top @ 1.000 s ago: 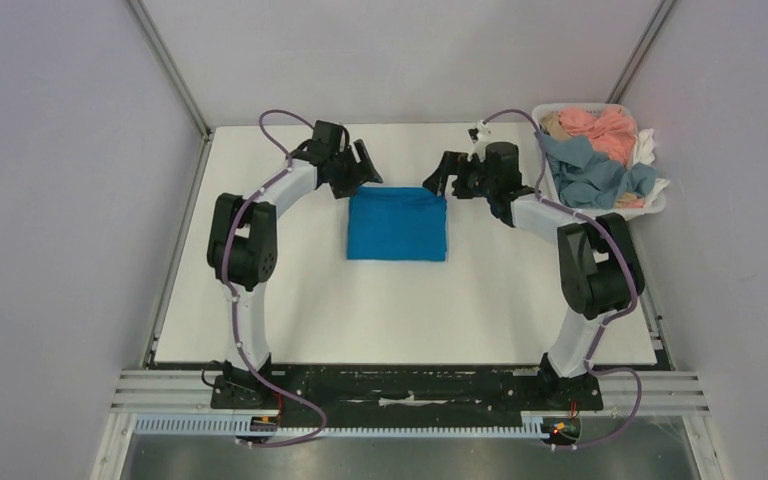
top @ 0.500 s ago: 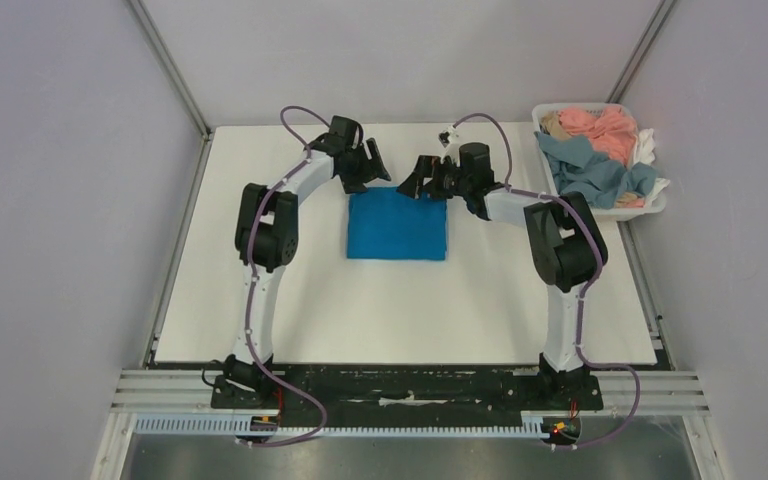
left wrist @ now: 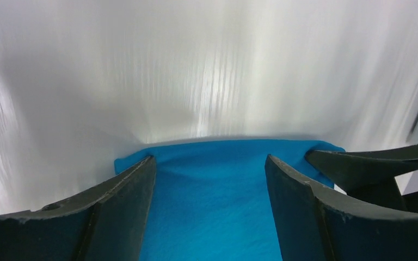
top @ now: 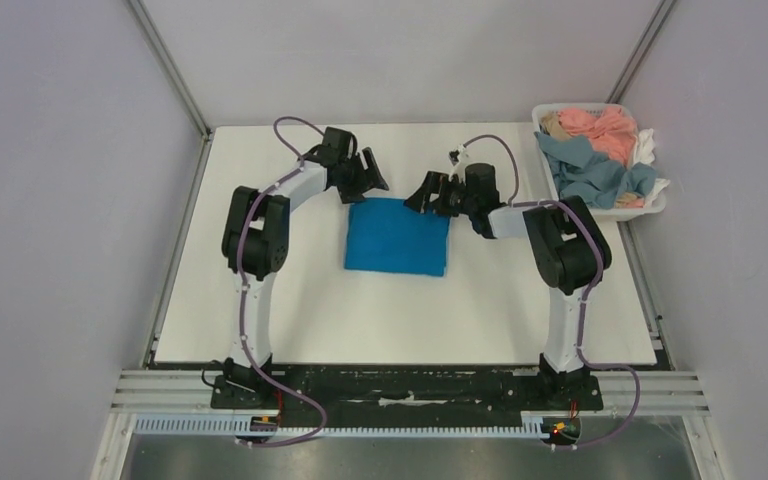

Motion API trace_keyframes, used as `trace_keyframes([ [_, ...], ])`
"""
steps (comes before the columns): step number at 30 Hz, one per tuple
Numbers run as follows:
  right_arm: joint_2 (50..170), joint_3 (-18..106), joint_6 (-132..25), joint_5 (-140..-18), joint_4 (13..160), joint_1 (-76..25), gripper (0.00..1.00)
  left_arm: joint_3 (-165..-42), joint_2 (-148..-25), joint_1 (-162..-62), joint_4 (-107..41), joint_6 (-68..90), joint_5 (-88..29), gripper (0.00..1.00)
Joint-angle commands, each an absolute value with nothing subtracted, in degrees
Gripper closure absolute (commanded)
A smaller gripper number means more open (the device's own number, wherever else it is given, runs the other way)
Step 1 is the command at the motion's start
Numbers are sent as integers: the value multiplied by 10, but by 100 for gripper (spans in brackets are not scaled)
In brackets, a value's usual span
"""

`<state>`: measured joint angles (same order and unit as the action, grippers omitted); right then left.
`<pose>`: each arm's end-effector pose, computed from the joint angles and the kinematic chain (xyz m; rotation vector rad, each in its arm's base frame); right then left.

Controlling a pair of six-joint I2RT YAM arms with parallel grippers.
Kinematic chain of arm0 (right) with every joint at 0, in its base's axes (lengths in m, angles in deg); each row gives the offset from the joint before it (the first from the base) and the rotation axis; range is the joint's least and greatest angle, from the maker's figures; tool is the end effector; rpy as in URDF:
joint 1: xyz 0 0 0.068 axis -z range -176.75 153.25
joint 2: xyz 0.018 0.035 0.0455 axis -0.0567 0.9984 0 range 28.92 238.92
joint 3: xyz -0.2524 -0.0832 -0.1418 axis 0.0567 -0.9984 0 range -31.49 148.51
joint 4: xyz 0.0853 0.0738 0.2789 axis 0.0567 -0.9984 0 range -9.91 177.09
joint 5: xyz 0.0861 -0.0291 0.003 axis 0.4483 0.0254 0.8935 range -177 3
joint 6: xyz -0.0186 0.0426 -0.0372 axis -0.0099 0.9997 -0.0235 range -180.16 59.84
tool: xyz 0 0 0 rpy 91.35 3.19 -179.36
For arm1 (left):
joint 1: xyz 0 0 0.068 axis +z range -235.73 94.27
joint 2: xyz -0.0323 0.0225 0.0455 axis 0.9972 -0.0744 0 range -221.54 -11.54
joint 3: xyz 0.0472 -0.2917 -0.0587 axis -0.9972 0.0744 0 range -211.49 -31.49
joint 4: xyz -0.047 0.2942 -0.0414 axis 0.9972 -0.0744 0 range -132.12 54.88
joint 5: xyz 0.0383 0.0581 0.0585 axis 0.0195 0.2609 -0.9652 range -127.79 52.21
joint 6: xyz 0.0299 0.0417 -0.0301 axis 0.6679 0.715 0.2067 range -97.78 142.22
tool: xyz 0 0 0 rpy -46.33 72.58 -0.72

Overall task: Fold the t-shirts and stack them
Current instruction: Put the neatly folded tshirt into the corner of the board with the left arm

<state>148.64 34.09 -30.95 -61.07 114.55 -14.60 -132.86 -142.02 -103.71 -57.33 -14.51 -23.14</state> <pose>0.4540 0.1663 0.1202 -0.0890 2.1248 0.9627 0.5318 -0.1842 0.1590 -0.3038 2.5508 -0.7068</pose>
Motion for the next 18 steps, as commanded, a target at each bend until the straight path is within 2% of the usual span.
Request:
trace_keyframes([
  [1, 1439, 250, -309, -618, 1107, -153, 2, -1200, -1354, -1041, -560, -150, -210, 19],
  [6, 1373, 266, -343, -652, 1051, -149, 2, -1188, -1277, -1042, -593, -128, -251, 19],
  [11, 1274, 266, -371, -744, 988, -148, 2, -1208, -1199, -1041, -642, -93, -355, 14],
  [14, 1202, 206, -374, -776, 985, -148, 2, -1169, -1151, -1041, -651, -92, -362, 14],
  [18, 1106, 97, -359, -820, 991, -148, 2, -1051, -1095, -1044, -610, -110, -352, 14],
])
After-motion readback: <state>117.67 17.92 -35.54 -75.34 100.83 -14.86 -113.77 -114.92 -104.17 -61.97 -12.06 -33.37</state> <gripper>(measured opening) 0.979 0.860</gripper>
